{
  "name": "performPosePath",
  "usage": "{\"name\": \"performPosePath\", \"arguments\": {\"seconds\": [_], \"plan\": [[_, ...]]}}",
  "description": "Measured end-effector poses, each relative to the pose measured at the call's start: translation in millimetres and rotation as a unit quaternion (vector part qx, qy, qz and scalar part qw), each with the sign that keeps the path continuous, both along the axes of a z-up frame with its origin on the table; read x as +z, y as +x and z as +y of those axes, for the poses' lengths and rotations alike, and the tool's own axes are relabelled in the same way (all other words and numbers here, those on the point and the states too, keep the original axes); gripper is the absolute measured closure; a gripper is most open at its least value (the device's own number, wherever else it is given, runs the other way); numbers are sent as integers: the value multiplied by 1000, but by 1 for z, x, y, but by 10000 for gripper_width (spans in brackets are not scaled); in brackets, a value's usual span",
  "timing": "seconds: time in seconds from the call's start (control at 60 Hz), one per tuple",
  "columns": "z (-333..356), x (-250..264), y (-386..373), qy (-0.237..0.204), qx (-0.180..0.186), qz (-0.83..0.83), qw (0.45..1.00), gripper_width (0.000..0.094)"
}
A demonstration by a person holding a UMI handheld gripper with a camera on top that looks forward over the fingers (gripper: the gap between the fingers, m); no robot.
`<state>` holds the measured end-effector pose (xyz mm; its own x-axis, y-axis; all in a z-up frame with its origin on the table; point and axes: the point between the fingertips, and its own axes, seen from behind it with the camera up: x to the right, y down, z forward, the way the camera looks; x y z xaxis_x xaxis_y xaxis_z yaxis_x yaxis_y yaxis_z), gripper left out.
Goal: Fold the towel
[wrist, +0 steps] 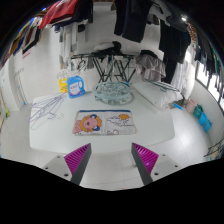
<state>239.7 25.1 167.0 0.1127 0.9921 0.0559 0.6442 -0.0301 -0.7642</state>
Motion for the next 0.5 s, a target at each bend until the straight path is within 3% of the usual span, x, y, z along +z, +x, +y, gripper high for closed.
{"name": "performPosePath", "arguments": {"seconds": [0.267,0.5], "plan": [[-86,-30,-4,-32,57,1,998,84],[-144,-56,-40,-43,83,17,995,79]]}}
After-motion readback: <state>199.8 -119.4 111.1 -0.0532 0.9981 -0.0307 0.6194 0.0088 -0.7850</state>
